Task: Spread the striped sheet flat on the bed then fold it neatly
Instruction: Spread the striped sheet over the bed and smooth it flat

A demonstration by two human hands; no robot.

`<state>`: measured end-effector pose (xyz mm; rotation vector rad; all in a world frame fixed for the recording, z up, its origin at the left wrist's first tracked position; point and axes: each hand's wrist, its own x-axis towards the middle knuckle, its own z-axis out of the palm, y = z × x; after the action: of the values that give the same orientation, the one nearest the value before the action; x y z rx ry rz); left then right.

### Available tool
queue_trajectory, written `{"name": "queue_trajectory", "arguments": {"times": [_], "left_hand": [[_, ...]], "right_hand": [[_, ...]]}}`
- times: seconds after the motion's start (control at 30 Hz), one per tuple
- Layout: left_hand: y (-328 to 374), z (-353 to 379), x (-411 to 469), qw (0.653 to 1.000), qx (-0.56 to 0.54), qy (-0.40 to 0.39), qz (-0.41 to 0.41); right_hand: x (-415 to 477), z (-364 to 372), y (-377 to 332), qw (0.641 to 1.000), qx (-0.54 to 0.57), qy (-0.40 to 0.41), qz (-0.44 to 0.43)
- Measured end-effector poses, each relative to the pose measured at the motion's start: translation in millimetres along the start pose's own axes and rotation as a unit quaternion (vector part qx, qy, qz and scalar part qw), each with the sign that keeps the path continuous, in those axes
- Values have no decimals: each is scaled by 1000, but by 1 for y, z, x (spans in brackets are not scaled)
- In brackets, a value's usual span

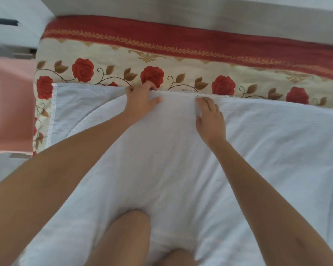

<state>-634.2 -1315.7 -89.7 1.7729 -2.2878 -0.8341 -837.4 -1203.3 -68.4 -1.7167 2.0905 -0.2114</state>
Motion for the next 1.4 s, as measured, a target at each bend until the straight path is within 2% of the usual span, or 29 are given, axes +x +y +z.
{"name": "queue_trajectory", "arguments": {"times": [0.07, 0.13, 0.27, 0.37, 0.43, 0.5, 0.53, 0.57, 0.6, 0.63, 0.67, 0.7, 0.73, 0.77, 0.8, 0.87, 0.97, 1.0, 1.07, 1.1, 1.13, 1.17, 1.23, 1.33, 1.4], "left_hand": [[13, 7, 8, 1000, 21, 17, -2], [17, 9, 15, 998, 42, 39, -27], [22, 20, 22, 994, 72, 21, -80], [30, 21, 17, 985, 98, 51, -131], [44, 21, 6, 979, 97, 77, -162], [61, 28, -15, 987, 98, 96, -84], [70, 34, -30, 991, 96, 90, -18], [75, 37, -46, 993, 95, 68, 34], [81, 44, -62, 992, 98, 25, 76], [87, 54, -79, 988, 106, -26, 106], [89, 65, -95, 982, 124, -79, 123], [90, 76, -111, 972, 141, -120, 142], [95, 91, -129, 962, 156, -146, 169], [100, 103, -143, 953, 169, -157, 195], [105, 112, -155, 945, 178, -171, 213], [117, 126, -175, 926, 203, -211, 241], [143, 144, -197, 897, 223, -276, 264], [154, 148, -201, 890, 230, -293, 263], [175, 158, -196, 882, 256, -316, 238], [187, 161, -187, 884, 263, -323, 212], [206, 168, -177, 886, 268, -324, 194], [227, 178, -166, 890, 266, -322, 180], [271, 197, -142, 904, 254, -313, 143], [324, 228, -136, 917, 239, -306, 89], [348, 245, -146, 918, 234, -308, 84]], "right_hand": [[1, 0, -5, 999, 34, -8, 9], [1, -2, -9, 999, 40, -27, -19], [-30, 4, 3, 986, -87, -5, -143], [-92, 25, 4, 971, -113, 9, -209], [-149, 43, 6, 953, -130, -39, -271], [-195, 54, 38, 897, -189, -122, -381], [-207, 49, 70, 882, -218, -144, -393], [-208, 42, 104, 886, -253, -147, -359], [-208, 27, 143, 915, -284, -127, -259], [-207, 5, 182, 947, -291, -96, -97], [-207, -20, 217, 954, -275, -72, 95], [-207, -48, 244, 923, -243, -66, 289], [-212, -75, 267, 873, -182, -68, 448], [-215, -93, 282, 843, -158, -53, 511], [-219, -99, 286, 854, -172, -43, 490], [-222, -87, 265, 928, -191, -12, 320], [-258, -28, 191, 979, -150, -14, 141], [-284, 0, 161, 988, -113, -50, 90], [-335, 42, 128, 981, -144, -122, -41], [-347, 49, 137, 972, -159, -153, -83], [-354, 52, 165, 972, -161, -145, -91], [-357, 50, 201, 978, -164, -118, -53], [-349, 19, 278, 977, -180, -63, 96], [-336, -31, 373, 922, -155, -84, 344], [-334, -40, 395, 900, -114, -96, 411]]}}
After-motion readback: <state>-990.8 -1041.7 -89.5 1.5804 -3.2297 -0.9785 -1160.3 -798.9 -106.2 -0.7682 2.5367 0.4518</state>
